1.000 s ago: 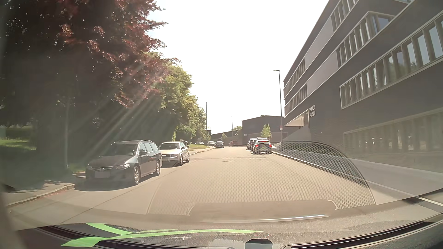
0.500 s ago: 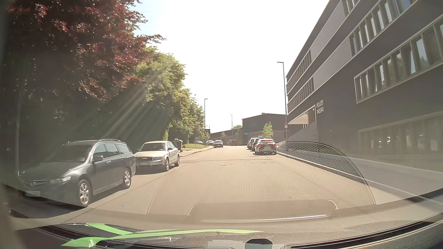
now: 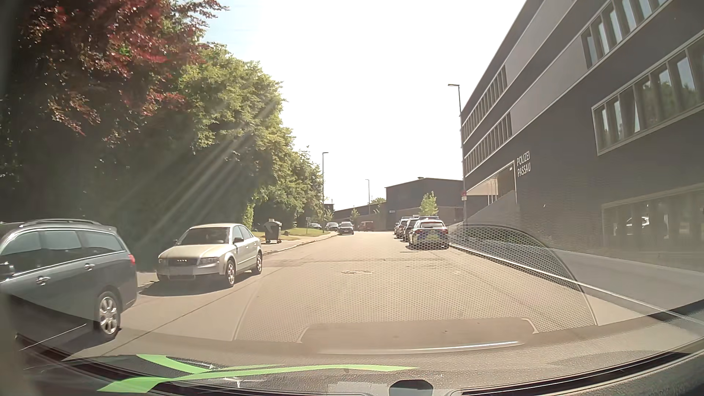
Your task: Follow the waypoints while adhering to traffic rules and regulations
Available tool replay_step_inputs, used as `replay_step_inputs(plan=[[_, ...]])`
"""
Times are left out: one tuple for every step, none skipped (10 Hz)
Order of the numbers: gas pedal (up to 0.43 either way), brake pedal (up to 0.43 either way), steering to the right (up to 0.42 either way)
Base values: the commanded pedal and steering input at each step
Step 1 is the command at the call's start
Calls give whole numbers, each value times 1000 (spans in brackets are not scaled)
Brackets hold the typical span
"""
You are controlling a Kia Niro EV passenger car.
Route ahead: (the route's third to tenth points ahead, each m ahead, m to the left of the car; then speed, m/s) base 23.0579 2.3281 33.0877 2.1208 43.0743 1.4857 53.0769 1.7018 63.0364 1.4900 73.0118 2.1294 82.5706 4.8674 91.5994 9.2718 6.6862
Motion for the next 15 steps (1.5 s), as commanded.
replay_step_inputs(plan=[[87, 0, -4], [87, 0, -4], [87, 0, -4], [87, 0, -4], [98, 0, -4], [98, 0, -4], [110, 0, -4], [118, 0, -4], [130, 0, -4], [138, 0, -4], [157, 0, -4], [169, 0, -4], [169, 0, -4], [169, 0, -4], [169, 0, -4]])
